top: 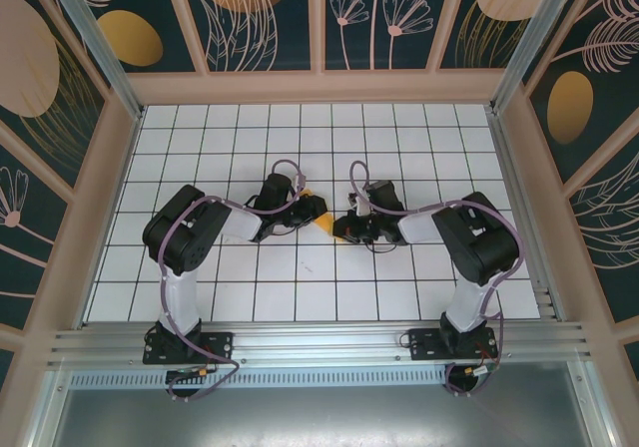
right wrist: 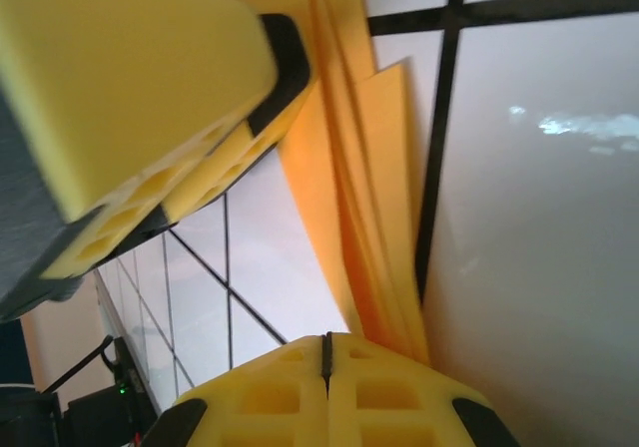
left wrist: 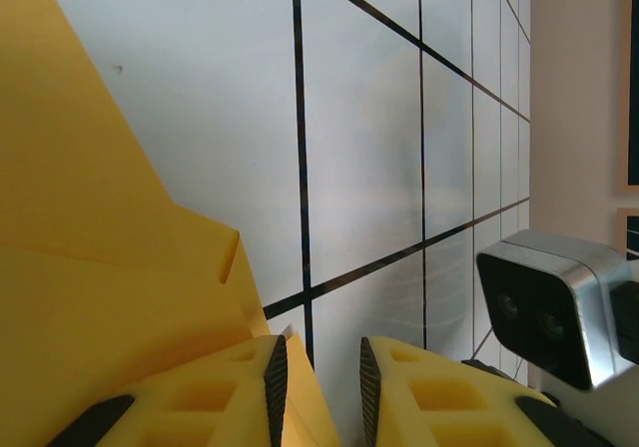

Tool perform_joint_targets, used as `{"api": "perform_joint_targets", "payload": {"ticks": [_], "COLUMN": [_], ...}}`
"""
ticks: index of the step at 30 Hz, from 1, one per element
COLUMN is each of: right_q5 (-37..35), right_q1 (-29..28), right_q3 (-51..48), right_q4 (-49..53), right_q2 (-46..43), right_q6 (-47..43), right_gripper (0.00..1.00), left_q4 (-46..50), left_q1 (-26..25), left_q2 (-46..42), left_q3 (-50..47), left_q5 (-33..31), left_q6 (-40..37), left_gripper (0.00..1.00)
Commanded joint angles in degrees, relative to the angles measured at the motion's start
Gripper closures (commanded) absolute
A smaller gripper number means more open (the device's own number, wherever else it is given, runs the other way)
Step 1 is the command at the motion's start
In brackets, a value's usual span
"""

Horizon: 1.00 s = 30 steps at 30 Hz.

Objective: Fold a paper plane with a square sheet of paper (pick it up from the middle)

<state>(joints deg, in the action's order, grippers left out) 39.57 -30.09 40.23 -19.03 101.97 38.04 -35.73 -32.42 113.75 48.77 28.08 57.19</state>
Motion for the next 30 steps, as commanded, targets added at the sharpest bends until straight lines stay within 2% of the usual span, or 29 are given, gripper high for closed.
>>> {"api": "perform_joint_targets", "payload": {"ticks": [1, 8, 13, 22, 26, 30], "right_q5": [2.96, 0.46, -6.01, -1.84, 2.20, 5.76], "right_q1": [-0.41, -0.24, 0.53, 1.20, 1.26, 1.26], "right_q3": [2.71, 5.39, 4.95, 0.98, 3.91, 7.95], "right_q4": [5.60, 11.24, 14.69, 11.56, 9.02, 7.06], "right_q2": [-2.98, 1.10, 3.23, 1.30, -1.24, 1.31], "right_q6": [-3.53, -7.87, -8.98, -6.28, -5.03, -4.35], "right_gripper": [0.99, 0.99, 0.99, 0.99, 0.99, 0.99], "left_q4": [3.13, 3.36, 3.69, 4.17, 4.00, 3.57], "left_q1": [0.09, 0.09, 0.08, 0.13, 0.08, 0.08], "left_q2": [1.63, 1.65, 1.51, 1.82, 1.78, 2.00], "left_q3": [0.89, 1.37, 1.24, 1.69, 1.72, 1.71], "left_q5": [-1.18, -1.14, -1.10, -1.04, -0.83, -0.76], "left_q6": [-1.37, -1.16, -1.38, -1.66, -1.79, -1.60], "left_gripper": [0.71, 0.70, 0.71, 0.71, 0.71, 0.71]}}
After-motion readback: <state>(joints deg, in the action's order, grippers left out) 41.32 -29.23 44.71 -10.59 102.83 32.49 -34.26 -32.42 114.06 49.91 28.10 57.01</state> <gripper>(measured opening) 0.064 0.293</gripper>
